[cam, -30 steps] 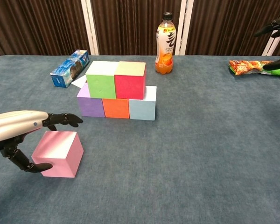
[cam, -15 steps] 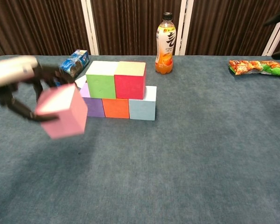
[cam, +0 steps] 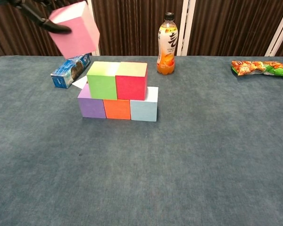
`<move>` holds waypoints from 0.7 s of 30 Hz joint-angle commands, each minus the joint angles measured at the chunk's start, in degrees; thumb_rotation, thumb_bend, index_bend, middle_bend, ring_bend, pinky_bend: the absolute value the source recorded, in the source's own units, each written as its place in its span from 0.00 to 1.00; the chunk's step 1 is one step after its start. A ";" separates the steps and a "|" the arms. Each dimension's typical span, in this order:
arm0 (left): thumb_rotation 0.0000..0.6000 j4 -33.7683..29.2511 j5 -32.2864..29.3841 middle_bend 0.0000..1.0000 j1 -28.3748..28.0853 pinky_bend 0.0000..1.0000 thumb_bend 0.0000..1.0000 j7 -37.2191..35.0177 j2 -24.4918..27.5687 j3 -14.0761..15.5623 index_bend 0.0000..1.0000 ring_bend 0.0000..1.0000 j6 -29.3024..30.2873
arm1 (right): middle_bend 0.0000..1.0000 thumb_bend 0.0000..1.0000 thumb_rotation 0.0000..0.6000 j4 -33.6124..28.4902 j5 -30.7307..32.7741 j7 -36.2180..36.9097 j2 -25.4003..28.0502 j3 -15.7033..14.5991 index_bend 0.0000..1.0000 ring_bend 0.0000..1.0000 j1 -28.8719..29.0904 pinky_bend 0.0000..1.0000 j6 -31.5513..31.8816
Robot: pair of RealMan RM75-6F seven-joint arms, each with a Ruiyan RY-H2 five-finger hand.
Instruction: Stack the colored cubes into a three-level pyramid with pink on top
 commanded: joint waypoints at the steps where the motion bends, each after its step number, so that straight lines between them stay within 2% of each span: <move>1: 1.00 4.84 -2.85 0.46 -5.06 0.44 0.30 -1.62 -2.31 -1.25 0.42 0.42 -5.31 | 0.13 0.28 1.00 -0.35 0.36 -0.28 0.23 -0.03 0.26 0.00 0.02 0.03 0.12; 5: 1.00 8.44 -3.22 0.46 -8.60 0.42 0.30 -1.27 -4.43 -1.06 0.42 0.40 -8.39 | 0.13 0.28 1.00 -0.67 1.03 -1.01 0.21 -0.16 0.26 0.00 0.25 0.03 0.26; 11: 1.00 11.50 -1.48 0.45 -12.28 0.37 0.31 -1.97 -4.67 -0.33 0.42 0.38 -12.70 | 0.13 0.28 1.00 -0.25 2.17 -1.65 -0.05 -0.43 0.26 0.00 0.60 0.03 0.02; 21: 1.00 13.34 -1.14 0.45 -15.16 0.35 0.31 -1.68 -4.64 1.19 0.41 0.37 -16.12 | 0.13 0.28 1.00 0.72 2.95 -1.63 -0.63 -0.60 0.26 0.00 0.94 0.03 -0.46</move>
